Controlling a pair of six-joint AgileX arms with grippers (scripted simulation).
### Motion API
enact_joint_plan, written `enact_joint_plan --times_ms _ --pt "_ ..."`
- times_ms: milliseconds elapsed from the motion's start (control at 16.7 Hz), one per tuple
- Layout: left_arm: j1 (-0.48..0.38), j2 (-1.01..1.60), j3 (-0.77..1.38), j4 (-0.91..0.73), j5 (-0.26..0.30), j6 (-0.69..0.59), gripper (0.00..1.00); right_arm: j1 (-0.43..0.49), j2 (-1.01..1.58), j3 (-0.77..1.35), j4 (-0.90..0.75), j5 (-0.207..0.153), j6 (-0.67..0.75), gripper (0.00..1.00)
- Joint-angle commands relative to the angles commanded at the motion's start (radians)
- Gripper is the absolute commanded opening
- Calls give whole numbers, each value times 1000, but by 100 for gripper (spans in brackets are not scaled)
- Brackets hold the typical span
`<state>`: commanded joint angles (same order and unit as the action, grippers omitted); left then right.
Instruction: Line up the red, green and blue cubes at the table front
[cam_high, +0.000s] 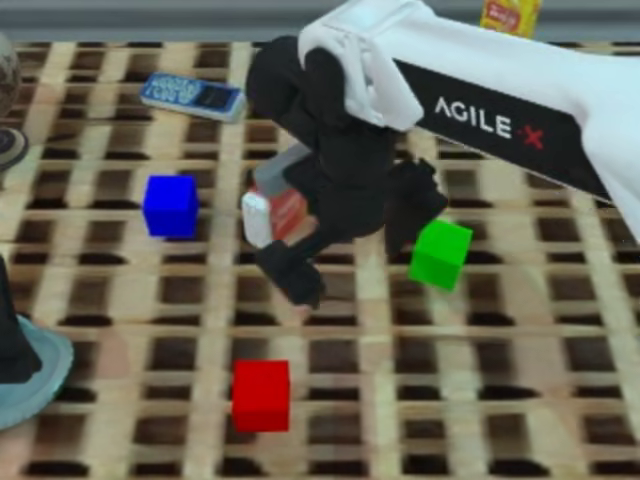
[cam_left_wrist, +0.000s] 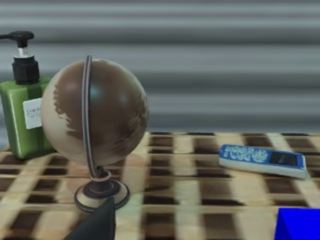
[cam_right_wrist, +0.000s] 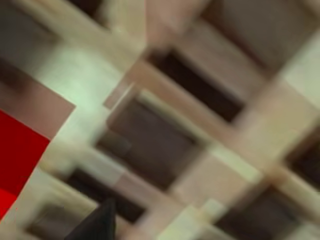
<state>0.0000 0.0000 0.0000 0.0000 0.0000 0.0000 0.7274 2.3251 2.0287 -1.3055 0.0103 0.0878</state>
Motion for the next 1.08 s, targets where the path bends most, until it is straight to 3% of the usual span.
enact_joint_plan --times_ms 240,480,660,1080 --pt "0 0 0 0 0 0 100 -112 -3 -23 6 -7 -399 100" --pt "0 0 0 0 0 0 100 -203 -23 -40 25 -7 -665 100" --pt "0 0 0 0 0 0 100 -239 -37 -45 37 -6 -753 100" --pt "0 0 0 0 0 0 100 -238 -31 -56 54 -6 -759 100"
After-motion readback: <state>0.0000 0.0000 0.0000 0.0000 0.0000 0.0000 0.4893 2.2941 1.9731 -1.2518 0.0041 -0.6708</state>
